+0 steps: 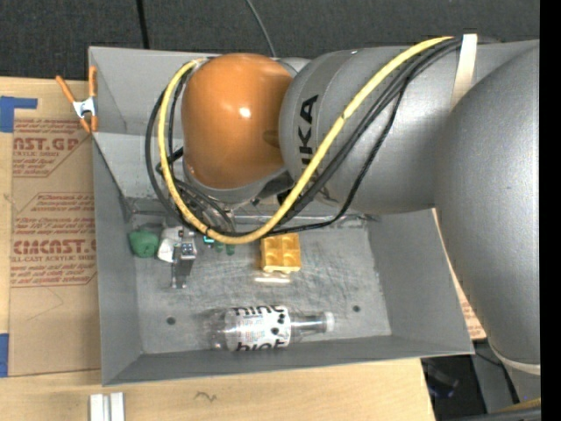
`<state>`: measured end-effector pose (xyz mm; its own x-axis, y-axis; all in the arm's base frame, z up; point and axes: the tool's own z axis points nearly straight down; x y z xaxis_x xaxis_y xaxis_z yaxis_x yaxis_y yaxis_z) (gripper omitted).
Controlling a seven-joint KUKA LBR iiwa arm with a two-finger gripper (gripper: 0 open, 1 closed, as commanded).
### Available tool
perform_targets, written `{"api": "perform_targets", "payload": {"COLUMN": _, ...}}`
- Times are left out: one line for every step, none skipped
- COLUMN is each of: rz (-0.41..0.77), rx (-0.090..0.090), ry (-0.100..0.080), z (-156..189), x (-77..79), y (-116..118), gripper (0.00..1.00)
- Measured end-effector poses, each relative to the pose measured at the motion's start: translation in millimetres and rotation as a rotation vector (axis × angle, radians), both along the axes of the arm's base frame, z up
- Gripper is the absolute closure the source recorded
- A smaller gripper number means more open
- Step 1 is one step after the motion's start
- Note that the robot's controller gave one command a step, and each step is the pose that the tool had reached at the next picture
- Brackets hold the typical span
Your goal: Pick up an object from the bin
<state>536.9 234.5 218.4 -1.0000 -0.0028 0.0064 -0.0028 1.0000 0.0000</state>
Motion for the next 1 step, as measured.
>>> {"api": "perform_targets", "payload": {"rz": -0.002, "rx": 0.001, "ry": -0.008, "z": 4.5, "x": 2.1, "y": -1.3, "gripper": 0.0}}
